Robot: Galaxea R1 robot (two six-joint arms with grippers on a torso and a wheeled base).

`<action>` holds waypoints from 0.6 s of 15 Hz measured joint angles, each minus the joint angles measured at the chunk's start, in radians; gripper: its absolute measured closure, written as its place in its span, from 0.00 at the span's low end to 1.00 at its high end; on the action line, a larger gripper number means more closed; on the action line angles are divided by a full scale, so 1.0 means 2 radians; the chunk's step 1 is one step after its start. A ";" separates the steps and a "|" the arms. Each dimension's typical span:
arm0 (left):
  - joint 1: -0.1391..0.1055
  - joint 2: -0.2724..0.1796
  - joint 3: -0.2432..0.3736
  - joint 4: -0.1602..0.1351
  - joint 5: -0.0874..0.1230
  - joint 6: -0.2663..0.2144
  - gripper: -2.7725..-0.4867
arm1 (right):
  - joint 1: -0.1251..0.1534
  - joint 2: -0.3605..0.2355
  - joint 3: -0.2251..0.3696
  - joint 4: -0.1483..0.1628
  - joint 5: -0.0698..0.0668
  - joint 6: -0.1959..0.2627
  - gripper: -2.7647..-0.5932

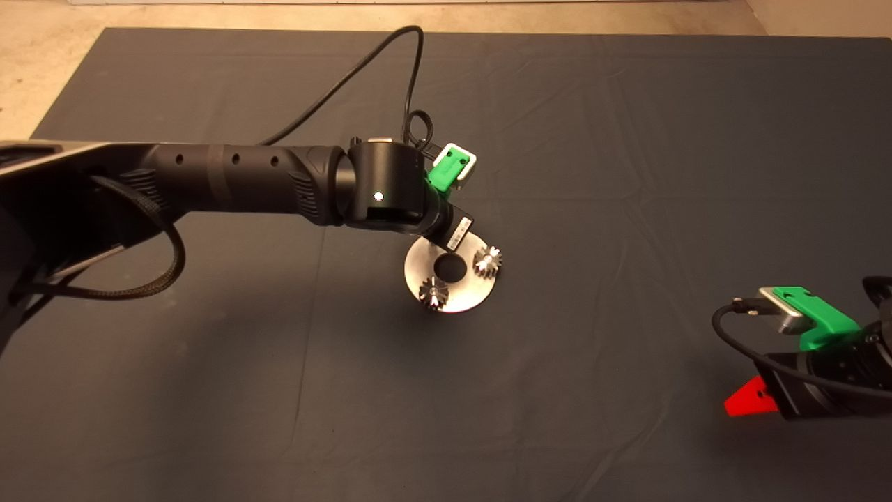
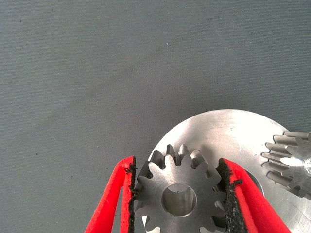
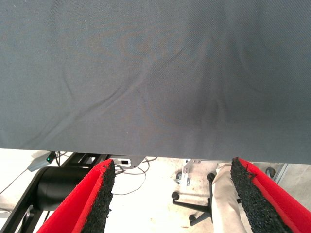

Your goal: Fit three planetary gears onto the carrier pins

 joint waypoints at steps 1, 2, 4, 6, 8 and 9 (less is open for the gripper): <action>0.000 0.000 0.000 0.000 0.000 0.000 0.83 | 0.000 0.000 0.000 0.000 0.000 0.000 0.46; 0.000 0.000 0.000 0.000 0.000 -0.001 0.83 | 0.000 0.000 0.000 0.000 0.000 0.000 0.46; 0.000 0.000 0.000 0.000 0.000 -0.001 0.83 | 0.000 0.000 0.000 0.000 0.000 0.000 0.46; 0.001 -0.002 0.000 0.000 0.000 -0.001 0.83 | 0.000 0.000 0.000 0.000 0.000 0.000 0.46; 0.001 -0.004 0.000 0.000 0.000 -0.001 0.83 | 0.000 0.000 0.000 0.000 0.000 0.000 0.46; 0.001 -0.004 -0.001 0.000 0.000 -0.001 0.83 | 0.000 0.000 0.000 0.000 0.000 0.000 0.46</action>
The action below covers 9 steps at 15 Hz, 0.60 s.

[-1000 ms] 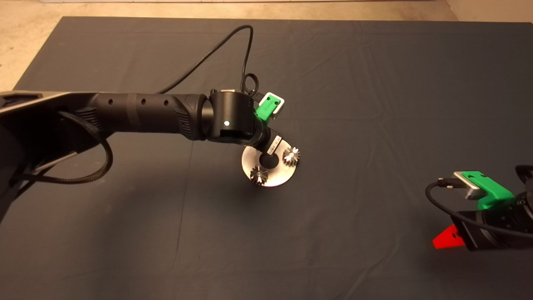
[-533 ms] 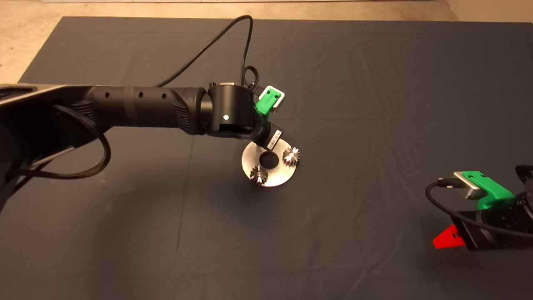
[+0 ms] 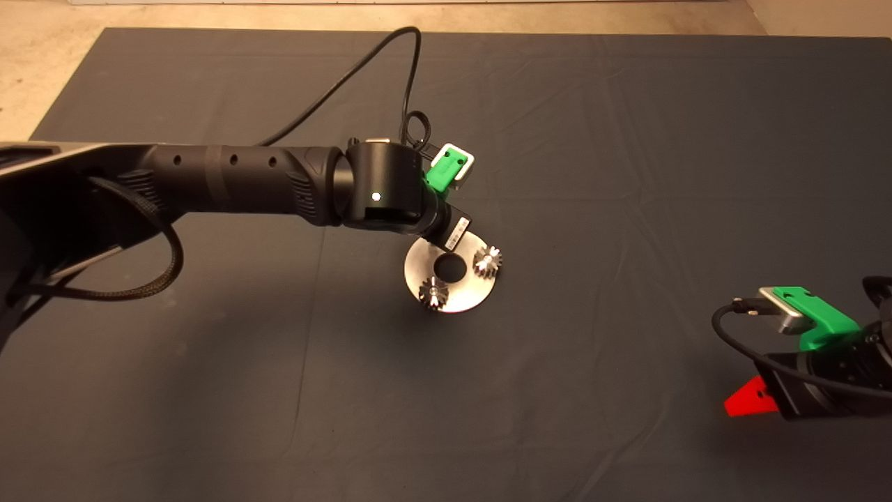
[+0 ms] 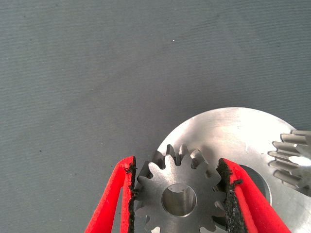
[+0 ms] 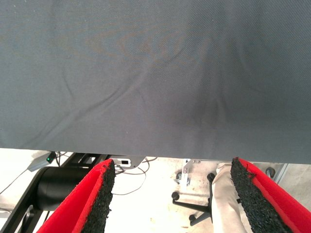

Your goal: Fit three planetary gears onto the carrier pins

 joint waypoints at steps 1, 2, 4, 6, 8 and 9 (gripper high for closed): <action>0.000 0.000 -0.001 0.000 0.000 0.000 0.83 | 0.000 0.000 0.000 0.000 0.000 0.000 0.46; 0.000 0.000 -0.002 0.000 0.000 0.000 0.83 | 0.000 0.000 0.000 0.000 0.000 0.000 0.46; 0.000 0.000 -0.004 0.000 0.000 0.000 0.83 | 0.000 0.000 0.000 0.000 0.000 0.000 0.46; 0.000 0.000 -0.005 0.000 0.000 0.000 0.83 | 0.000 0.000 0.000 0.000 0.000 0.000 0.46; 0.000 0.000 -0.007 0.000 0.000 0.000 0.83 | 0.000 0.000 0.000 0.000 0.000 0.000 0.46; 0.000 0.000 -0.007 0.000 0.000 0.000 0.83 | 0.000 0.000 0.000 0.000 0.000 0.000 0.46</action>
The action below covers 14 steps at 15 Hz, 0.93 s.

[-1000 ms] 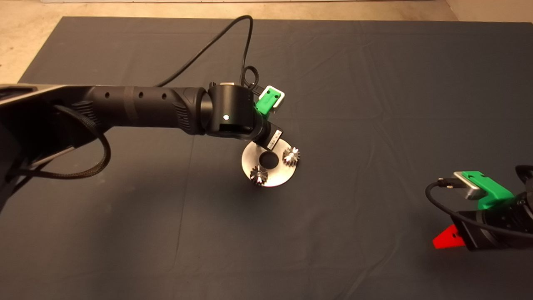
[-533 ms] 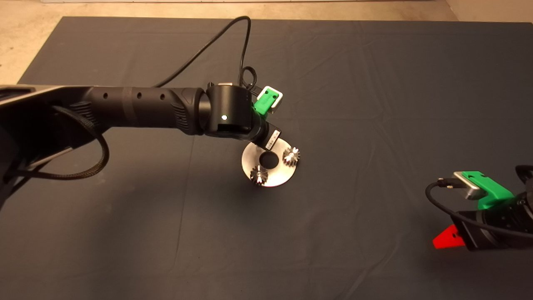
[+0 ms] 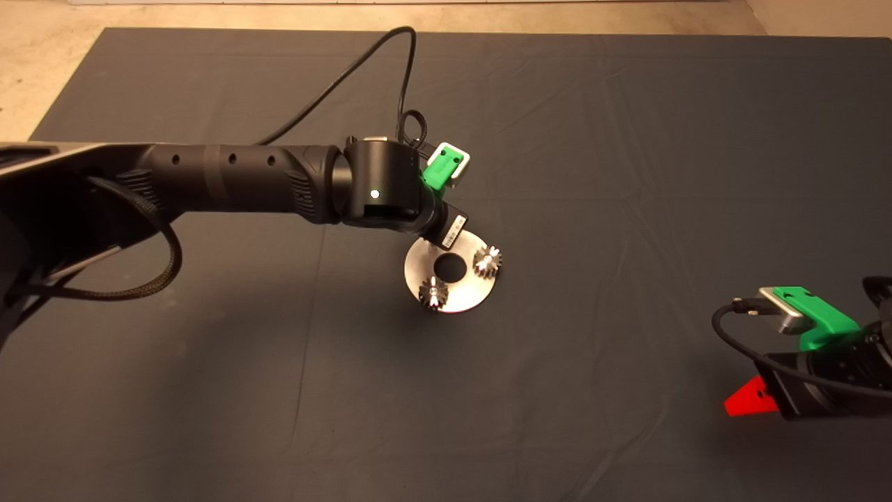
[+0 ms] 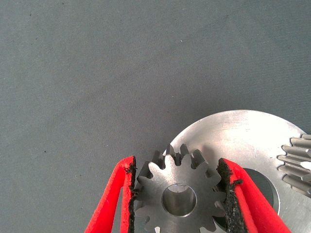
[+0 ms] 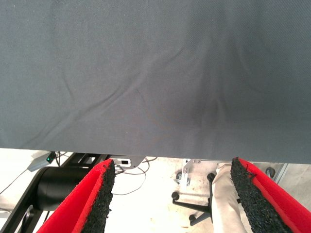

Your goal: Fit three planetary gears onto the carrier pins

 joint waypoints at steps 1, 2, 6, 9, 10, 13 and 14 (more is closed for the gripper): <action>0.000 0.000 0.000 0.000 0.000 0.000 0.83 | 0.000 0.000 0.000 0.000 0.000 0.000 0.46; 0.000 0.000 0.000 0.000 0.000 0.000 0.83 | 0.000 0.000 0.000 0.000 0.000 0.000 0.46; 0.004 0.000 0.000 0.000 0.000 -0.002 0.83 | 0.000 0.000 0.000 0.000 0.000 0.000 0.46; 0.005 0.000 0.000 0.000 -0.005 -0.004 0.83 | 0.000 0.000 0.000 0.000 0.000 0.000 0.46; 0.008 0.000 0.000 0.001 -0.008 -0.004 0.83 | 0.000 0.000 0.000 0.000 0.000 0.000 0.46; 0.011 0.000 0.000 0.002 -0.009 -0.005 0.83 | 0.000 0.000 0.000 0.000 0.000 0.000 0.46; 0.011 0.000 0.000 0.002 -0.009 -0.005 0.83 | 0.000 0.000 0.000 0.000 0.000 0.000 0.46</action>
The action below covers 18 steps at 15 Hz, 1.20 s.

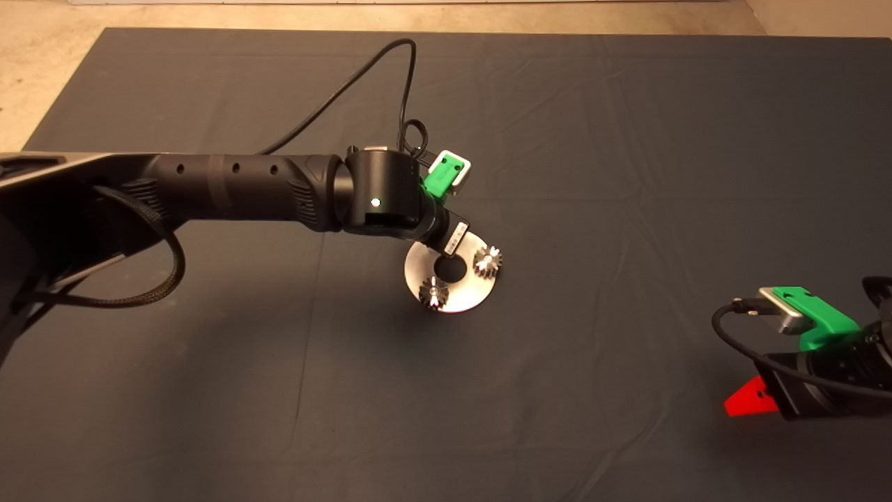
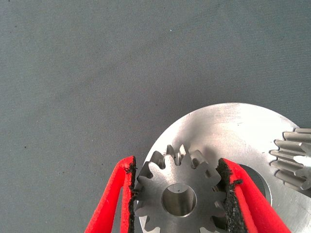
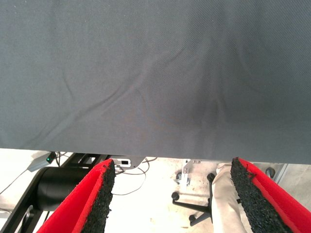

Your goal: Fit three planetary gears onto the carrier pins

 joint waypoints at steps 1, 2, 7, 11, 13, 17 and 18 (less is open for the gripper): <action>0.000 0.000 0.000 0.002 0.000 0.000 0.83 | 0.000 0.000 0.000 0.000 0.000 0.000 0.46; 0.002 0.000 0.000 0.005 -0.001 0.000 0.83 | 0.000 0.000 0.000 0.000 0.000 0.000 0.46; 0.003 0.000 0.000 0.008 -0.003 0.001 0.83 | 0.000 0.000 0.000 0.000 0.000 0.000 0.46; 0.002 0.000 -0.007 0.010 -0.006 0.012 0.83 | 0.000 0.000 0.000 0.000 0.000 0.000 0.46; 0.002 -0.001 -0.007 0.011 -0.010 0.012 0.83 | 0.000 0.000 0.000 0.000 0.000 0.000 0.46; 0.002 -0.004 -0.008 0.011 -0.012 0.012 0.83 | 0.000 0.000 0.000 0.000 0.000 0.000 0.46; 0.002 -0.006 -0.008 0.011 -0.012 0.012 0.83 | 0.000 0.000 0.000 0.000 0.000 0.000 0.46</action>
